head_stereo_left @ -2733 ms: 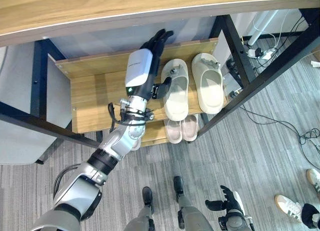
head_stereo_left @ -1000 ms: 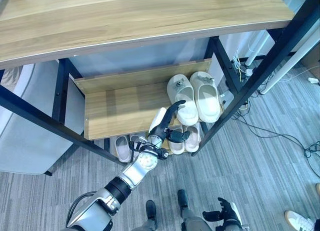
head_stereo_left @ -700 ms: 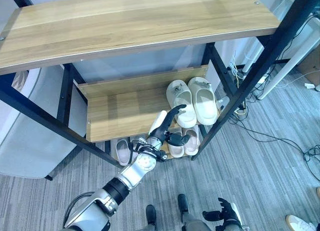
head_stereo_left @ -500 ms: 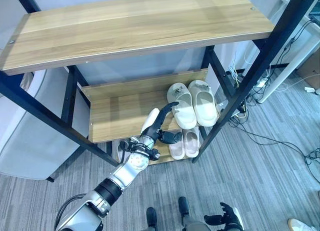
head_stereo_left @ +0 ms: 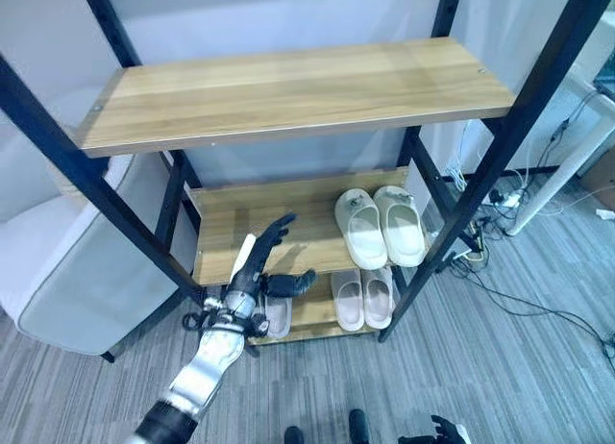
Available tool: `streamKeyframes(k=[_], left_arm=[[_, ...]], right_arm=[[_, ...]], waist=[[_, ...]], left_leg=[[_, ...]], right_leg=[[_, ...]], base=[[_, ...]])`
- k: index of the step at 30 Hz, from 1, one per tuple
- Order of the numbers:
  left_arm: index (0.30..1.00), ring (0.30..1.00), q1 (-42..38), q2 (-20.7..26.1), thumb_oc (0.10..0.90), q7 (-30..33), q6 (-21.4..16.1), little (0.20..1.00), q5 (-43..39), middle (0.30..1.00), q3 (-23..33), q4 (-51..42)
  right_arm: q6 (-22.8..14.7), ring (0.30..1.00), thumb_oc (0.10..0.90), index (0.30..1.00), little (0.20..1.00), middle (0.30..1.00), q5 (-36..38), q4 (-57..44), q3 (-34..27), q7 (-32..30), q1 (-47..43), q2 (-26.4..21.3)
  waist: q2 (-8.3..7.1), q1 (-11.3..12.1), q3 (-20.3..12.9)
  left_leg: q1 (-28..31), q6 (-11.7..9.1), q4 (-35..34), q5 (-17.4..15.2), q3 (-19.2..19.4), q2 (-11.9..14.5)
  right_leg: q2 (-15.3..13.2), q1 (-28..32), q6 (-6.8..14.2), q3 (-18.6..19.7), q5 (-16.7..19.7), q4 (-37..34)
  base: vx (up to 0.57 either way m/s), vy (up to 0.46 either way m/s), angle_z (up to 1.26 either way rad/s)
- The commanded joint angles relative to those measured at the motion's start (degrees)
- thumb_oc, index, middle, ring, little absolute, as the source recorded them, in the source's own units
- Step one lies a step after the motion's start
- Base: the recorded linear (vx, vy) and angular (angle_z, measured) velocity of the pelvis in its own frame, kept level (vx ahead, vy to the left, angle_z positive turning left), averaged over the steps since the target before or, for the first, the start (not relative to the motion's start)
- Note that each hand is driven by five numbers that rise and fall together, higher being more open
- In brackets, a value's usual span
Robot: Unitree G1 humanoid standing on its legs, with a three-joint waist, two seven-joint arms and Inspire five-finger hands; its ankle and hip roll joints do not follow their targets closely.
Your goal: Arrange the slippers neatly on the shoe rack.
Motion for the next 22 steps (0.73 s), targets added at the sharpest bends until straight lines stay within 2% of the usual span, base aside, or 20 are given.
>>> streamKeyframes(k=[1, 3, 8, 9, 10, 12, 13, 14, 15, 16, 17, 18, 19, 21, 22], left_arm=[[0.9, 0.9, 1.31, 2.35, 0.8, -3.35, -6.68, 0.9, -2.51, 0.9, 3.15, -6.11], [0.9, 0.9, 6.84, 3.18, 0.8, -6.18, -5.93, 0.9, -5.68, 0.9, 3.22, -5.51], [0.9, 0.9, 11.63, 2.72, 0.8, -6.37, -5.1, 0.9, -3.85, 0.9, 3.9, 0.25], [0.9, 0.9, 12.68, 1.47, 0.8, -5.47, -4.48, 0.9, -2.35, 0.9, 4.35, 6.06], [0.9, 0.9, 12.55, 1.35, 0.8, -5.41, -4.65, 0.9, -2.28, 0.9, 4.27, 6.32], [0.9, 0.9, 12.86, -1.28, 0.8, -3.85, -3.63, 0.9, -1.55, 0.9, 5.35, 14.17], [0.9, 0.9, 11.71, -3.67, 0.8, -2.57, -2.86, 0.9, -0.97, 0.9, 5.98, 22.22], [0.9, 0.9, 11.56, -3.78, 0.8, -2.52, -3.0, 0.9, -0.93, 0.9, 5.92, 22.46], [0.9, 0.9, 9.46, -6.12, 0.8, -0.89, -2.4, 0.9, 1.27, 0.9, 6.61, 32.18], [0.9, 0.9, 9.27, -6.26, 0.8, -0.81, -2.58, 0.9, 1.32, 0.9, 6.56, 32.47], [0.9, 0.9, 8.06, -7.25, 0.8, 0.08, -2.45, 0.9, 2.42, 0.9, 7.02, 36.65], [0.9, 0.9, 6.07, -8.76, 0.8, 1.95, -1.72, 0.9, 4.83, 0.9, 7.77, 44.91], [0.9, 0.9, 5.94, -8.84, 0.8, 2.01, -1.83, 0.9, 4.86, 0.9, 7.75, 45.09], [0.9, 0.9, 3.35, -11.1, 0.8, 3.75, -0.59, 0.9, 6.9, 0.9, 9.21, 57.44], [0.9, 0.9, 3.25, -11.15, 0.8, 3.78, -0.67, 0.9, 6.9, 0.9, 9.21, 57.57]], right_arm=[[-0.68, 0.9, 0.8, 0.9, 0.9, 0.9, -1.84, 0.98, 0.04, 0.34, 1.59, 1.49], [-0.69, 0.9, 0.8, 0.9, 0.9, 0.9, -2.27, 0.29, 0.18, 0.42, 1.38, 1.43], [-0.97, 0.9, 0.8, 0.9, 0.9, 0.9, -2.68, -0.29, 0.68, 0.49, 0.65, 1.5], [-1.11, 0.9, 0.8, 0.9, 0.9, 0.9, -2.31, -0.52, 0.9, 0.67, 0.34, 1.35], [-1.11, 0.9, 0.8, 0.9, 0.9, 0.9, -2.29, -0.51, 0.91, 0.68, 0.32, 1.29], [-1.25, 0.9, 0.8, 0.9, 0.9, 0.9, -1.56, -0.84, 0.96, 0.84, 0.31, 1.08], [-1.47, 0.9, 0.8, 0.9, 0.9, 0.9, -0.72, -1.07, 0.76, 1.17, 0.91, 0.95], [-1.47, 0.9, 0.8, 0.9, 0.9, 0.9, -0.71, -1.08, 0.74, 1.17, 0.88, 0.9], [-1.86, 0.9, 0.8, 0.9, 0.9, 0.9, 0.61, -0.8, 0.42, 1.84, 1.74, 0.94], [-1.87, 0.9, 0.8, 0.9, 0.9, 0.9, 0.63, -0.8, 0.39, 1.85, 1.7, 0.89], [-2.08, 0.9, 0.8, 0.9, 0.9, 0.9, 1.17, -0.4, 0.2, 2.12, 1.94, 0.99], [-2.58, 0.9, 0.8, 0.9, 0.9, 0.9, 3.31, 0.59, -0.08, 3.2, 2.48, 1.61], [-2.6, 0.9, 0.8, 0.9, 0.9, 0.9, 3.33, 0.62, -0.09, 3.21, 2.43, 1.58], [-2.96, 0.9, 0.8, 0.9, 0.9, 0.9, 7.31, 2.83, -0.27, 5.04, 2.18, 2.67], [-2.98, 0.9, 0.8, 0.9, 0.9, 0.9, 7.34, 2.86, -0.28, 5.06, 2.13, 2.65]], waist=[[-0.71, 1.83, -5.14], [-0.76, 2.33, -5.36], [-1.07, 2.73, -5.55], [-1.29, 2.92, -5.49], [-1.24, 2.91, -5.45], [-1.41, 2.98, -5.21], [-1.66, 2.84, -5.23], [-1.61, 2.81, -5.18], [-1.9, 2.4, -5.19], [-1.85, 2.39, -5.13], [-1.9, 2.23, -5.17], [-2.05, 1.93, -5.22], [-2.02, 1.94, -5.19], [-2.06, 1.57, -5.24], [-2.03, 1.58, -5.2]], left_leg=[[-0.23, -2.63, 0.4, -3.23, -1.8, 1.12], [0.62, -2.69, 0.4, -3.33, -2.15, 1.27], [1.29, -2.72, 0.4, -3.31, -2.55, 1.46], [1.53, -2.75, 0.4, -3.24, -2.81, 1.51], [1.56, -2.75, 0.4, -3.25, -2.83, 1.52], [1.79, -2.77, 0.4, -3.08, -3.1, 1.59], [1.94, -2.82, 0.4, -3.06, -3.29, 1.64], [1.95, -2.82, 0.4, -3.06, -3.33, 1.64], [2.0, -2.95, 0.4, -2.96, -3.36, 1.77], [2.01, -2.96, 0.4, -2.96, -3.39, 1.77], [1.99, -3.04, 0.4, -2.95, -3.38, 1.83], [1.96, -3.13, 0.4, -2.86, -3.42, 1.91], [1.96, -3.13, 0.4, -2.86, -3.42, 1.92], [2.02, -3.25, 0.4, -2.86, -3.22, 2.02], [2.03, -3.25, 0.4, -2.87, -3.21, 2.03]], right_leg=[[-0.54, 2.2, 4.1, -3.29, -5.39, 1.02], [-0.43, 3.3, 3.95, -3.69, -5.69, 1.13], [-0.09, 4.26, 3.64, -4.0, -6.13, 1.13], [0.01, 4.47, 3.47, -4.01, -6.22, 1.14], [0.01, 4.51, 3.46, -4.03, -6.24, 1.14], [0.05, 4.72, 3.29, -4.13, -6.31, 1.18], [0.06, 4.88, 3.15, -4.45, -6.35, 1.16], [0.06, 4.91, 3.15, -4.49, -6.36, 1.16], [0.09, 4.97, 3.05, -4.63, -6.42, 1.13], [0.09, 5.0, 3.05, -4.66, -6.43, 1.14], [0.11, 5.01, 2.98, -4.76, -6.48, 1.11], [0.18, 4.95, 2.87, -4.64, -6.4, 1.05], [0.18, 4.95, 2.86, -4.65, -6.4, 1.05], [0.23, 4.71, 2.78, -4.48, -6.28, 0.97], [0.24, 4.72, 2.78, -4.47, -6.29, 0.97]], base=[[-0.01, -0.033, 0.13], [-0.02, -0.034, 0.11], [0.0, -0.005, 0.01], [0.0, 0.0, 0.0], [0.0, 0.0, 0.0], [-0.01, -0.017, 0.02], [-0.02, -0.027, 0.05], [-0.02, -0.034, 0.09], [-0.01, -0.017, 0.12], [-0.02, -0.023, 0.15], [-0.02, -0.017, 0.13], [-0.02, -0.016, 0.06], [0.0, 0.0, 0.0], [0.0, 0.0, 0.0], [0.0, 0.0, 0.0]])
